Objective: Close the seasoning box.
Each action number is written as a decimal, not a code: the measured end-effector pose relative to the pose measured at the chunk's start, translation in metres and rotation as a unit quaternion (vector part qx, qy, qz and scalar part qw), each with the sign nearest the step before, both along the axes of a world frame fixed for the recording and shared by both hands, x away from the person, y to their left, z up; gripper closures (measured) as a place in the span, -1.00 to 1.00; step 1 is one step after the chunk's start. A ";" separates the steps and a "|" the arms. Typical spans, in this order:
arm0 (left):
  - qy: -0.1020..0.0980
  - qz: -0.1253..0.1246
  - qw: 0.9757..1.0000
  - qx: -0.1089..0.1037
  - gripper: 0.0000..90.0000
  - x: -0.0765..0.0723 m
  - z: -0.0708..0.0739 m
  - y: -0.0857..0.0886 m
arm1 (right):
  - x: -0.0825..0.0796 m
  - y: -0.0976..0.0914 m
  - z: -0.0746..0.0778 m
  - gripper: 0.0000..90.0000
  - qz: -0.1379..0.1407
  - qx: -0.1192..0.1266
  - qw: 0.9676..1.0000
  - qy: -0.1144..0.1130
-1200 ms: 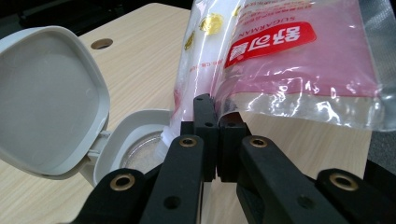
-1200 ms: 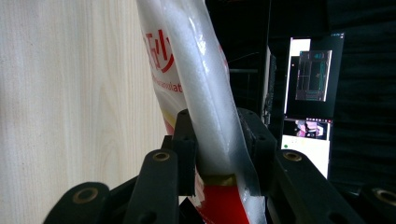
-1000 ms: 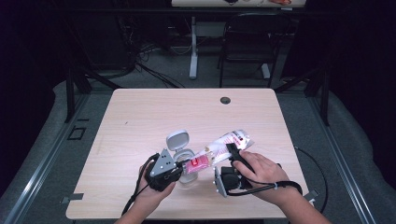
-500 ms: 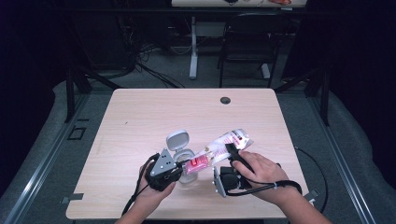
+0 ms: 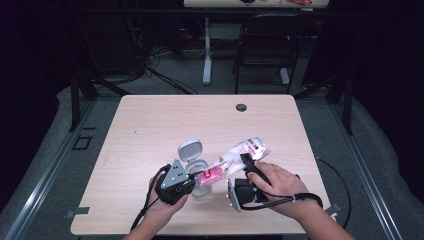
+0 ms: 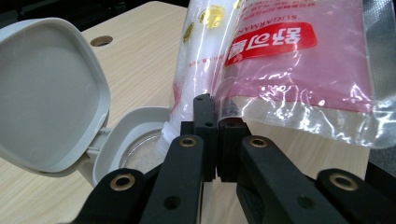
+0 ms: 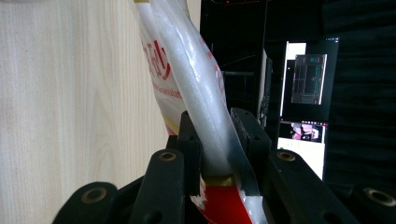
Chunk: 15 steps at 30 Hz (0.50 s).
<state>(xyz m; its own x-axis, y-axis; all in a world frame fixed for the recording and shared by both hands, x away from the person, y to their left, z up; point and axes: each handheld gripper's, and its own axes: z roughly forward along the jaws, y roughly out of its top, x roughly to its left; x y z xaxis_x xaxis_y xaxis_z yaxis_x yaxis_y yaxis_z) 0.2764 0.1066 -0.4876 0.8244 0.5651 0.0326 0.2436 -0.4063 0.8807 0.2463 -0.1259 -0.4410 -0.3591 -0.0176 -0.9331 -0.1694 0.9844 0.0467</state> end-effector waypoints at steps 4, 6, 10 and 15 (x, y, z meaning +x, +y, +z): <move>0.000 0.000 1.000 0.000 0.99 0.000 0.000 0.000 | 0.000 0.000 0.001 0.66 0.001 -0.005 1.000 -0.003; 0.000 0.000 1.000 -0.001 0.99 0.000 0.000 0.000 | -0.001 0.001 0.003 0.66 -0.002 -0.012 1.000 -0.006; 0.000 -0.001 1.000 -0.003 0.99 0.000 0.000 -0.001 | -0.001 0.000 0.003 0.67 0.003 -0.005 1.000 -0.006; 0.000 -0.002 1.000 -0.004 0.99 0.000 0.000 -0.001 | -0.001 0.000 0.004 0.67 0.004 -0.006 1.000 -0.006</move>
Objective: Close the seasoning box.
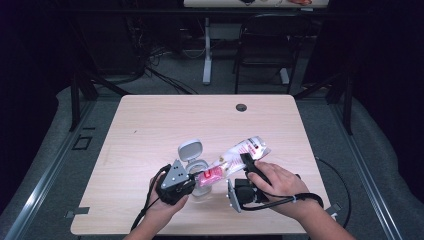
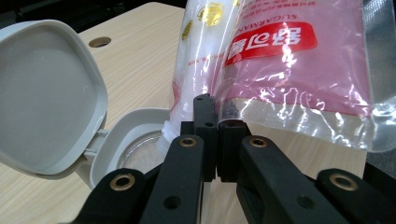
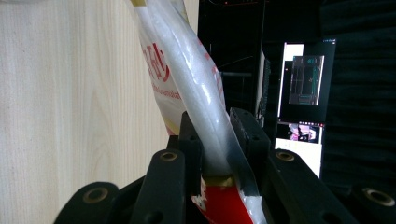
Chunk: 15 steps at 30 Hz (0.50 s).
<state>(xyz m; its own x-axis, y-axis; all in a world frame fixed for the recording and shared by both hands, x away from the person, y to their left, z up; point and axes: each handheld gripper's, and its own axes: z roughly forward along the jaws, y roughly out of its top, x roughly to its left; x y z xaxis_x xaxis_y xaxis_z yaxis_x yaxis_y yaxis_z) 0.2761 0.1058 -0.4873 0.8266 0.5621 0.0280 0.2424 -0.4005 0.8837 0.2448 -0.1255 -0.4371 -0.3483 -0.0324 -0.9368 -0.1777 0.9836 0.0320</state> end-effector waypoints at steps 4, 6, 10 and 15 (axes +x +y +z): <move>-0.001 0.000 1.000 0.001 0.99 0.000 0.000 0.000 | -0.001 0.001 0.001 0.67 -0.002 -0.003 1.000 -0.003; -0.001 0.000 1.000 0.001 0.99 0.000 0.001 0.001 | -0.001 0.001 0.001 0.67 -0.002 -0.001 1.000 -0.001; -0.001 0.000 1.000 0.001 0.99 0.000 0.001 0.001 | 0.000 0.002 0.002 0.68 0.000 -0.002 1.000 -0.001; -0.001 -0.001 1.000 0.001 0.99 0.000 0.001 0.001 | -0.001 0.002 0.003 0.69 -0.001 -0.009 1.000 -0.002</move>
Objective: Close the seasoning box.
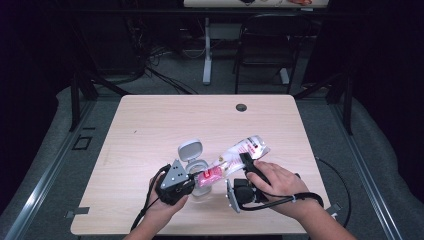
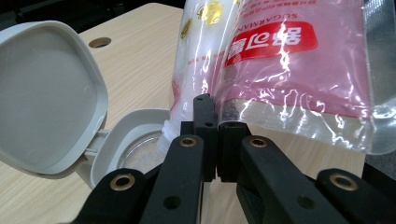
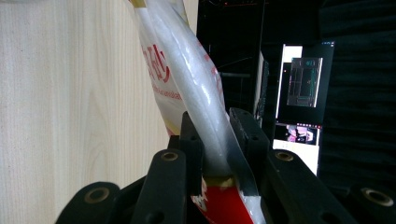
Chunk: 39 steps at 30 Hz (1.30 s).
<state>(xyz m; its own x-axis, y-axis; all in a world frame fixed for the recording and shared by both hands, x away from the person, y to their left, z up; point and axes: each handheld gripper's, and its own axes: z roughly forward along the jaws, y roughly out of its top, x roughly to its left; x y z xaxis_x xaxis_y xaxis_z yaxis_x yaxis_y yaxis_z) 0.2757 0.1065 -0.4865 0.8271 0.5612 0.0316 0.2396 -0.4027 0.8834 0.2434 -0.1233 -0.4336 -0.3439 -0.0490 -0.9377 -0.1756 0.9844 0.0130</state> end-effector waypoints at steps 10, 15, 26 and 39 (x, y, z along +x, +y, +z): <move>0.001 -0.001 1.000 0.001 0.99 -0.001 0.000 -0.001 | 0.000 0.000 0.000 0.71 0.005 -0.009 1.000 0.001; -0.001 -0.001 1.000 0.002 0.99 -0.001 -0.001 -0.001 | 0.000 0.001 0.001 0.73 0.005 -0.019 1.000 -0.003; -0.001 -0.001 1.000 0.000 0.99 -0.001 0.000 0.000 | -0.001 0.002 0.003 0.76 0.009 -0.036 0.999 -0.002; -0.001 -0.002 1.000 -0.001 0.99 -0.001 0.000 0.000 | -0.001 0.003 0.003 0.78 0.016 -0.042 0.999 -0.002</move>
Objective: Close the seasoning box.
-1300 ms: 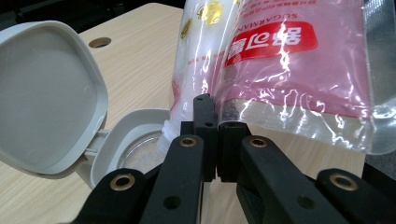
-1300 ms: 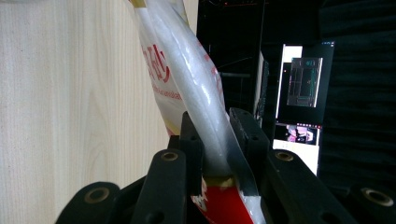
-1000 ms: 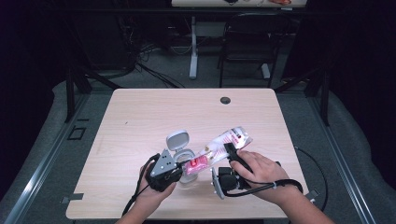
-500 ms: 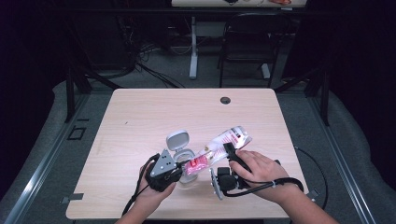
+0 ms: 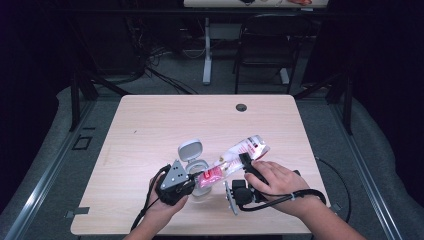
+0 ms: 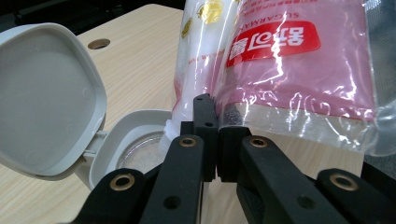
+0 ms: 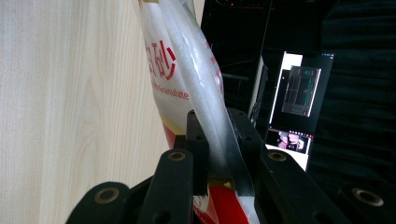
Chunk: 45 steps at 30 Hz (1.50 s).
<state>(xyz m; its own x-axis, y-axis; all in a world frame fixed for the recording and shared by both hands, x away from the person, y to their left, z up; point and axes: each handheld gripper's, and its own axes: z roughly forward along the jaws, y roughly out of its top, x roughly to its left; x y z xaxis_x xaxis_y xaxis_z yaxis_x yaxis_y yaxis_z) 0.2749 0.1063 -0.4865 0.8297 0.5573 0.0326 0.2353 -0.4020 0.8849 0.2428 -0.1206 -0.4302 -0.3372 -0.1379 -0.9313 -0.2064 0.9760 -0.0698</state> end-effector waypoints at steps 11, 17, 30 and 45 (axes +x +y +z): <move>0.000 0.001 1.000 -0.001 0.99 0.000 0.000 0.000 | -0.001 0.002 0.003 0.80 -0.002 -0.016 1.000 -0.004; 0.001 0.000 1.000 -0.001 0.99 0.000 0.000 0.000 | -0.001 0.002 0.004 0.81 0.000 -0.020 1.000 -0.006; 0.000 -0.003 1.000 -0.003 0.99 -0.001 0.002 0.000 | -0.002 0.002 0.006 0.83 0.003 -0.019 1.000 -0.009; 0.000 -0.002 1.000 -0.004 0.99 0.000 0.002 0.001 | -0.002 0.006 0.010 0.83 0.002 -0.038 0.999 -0.015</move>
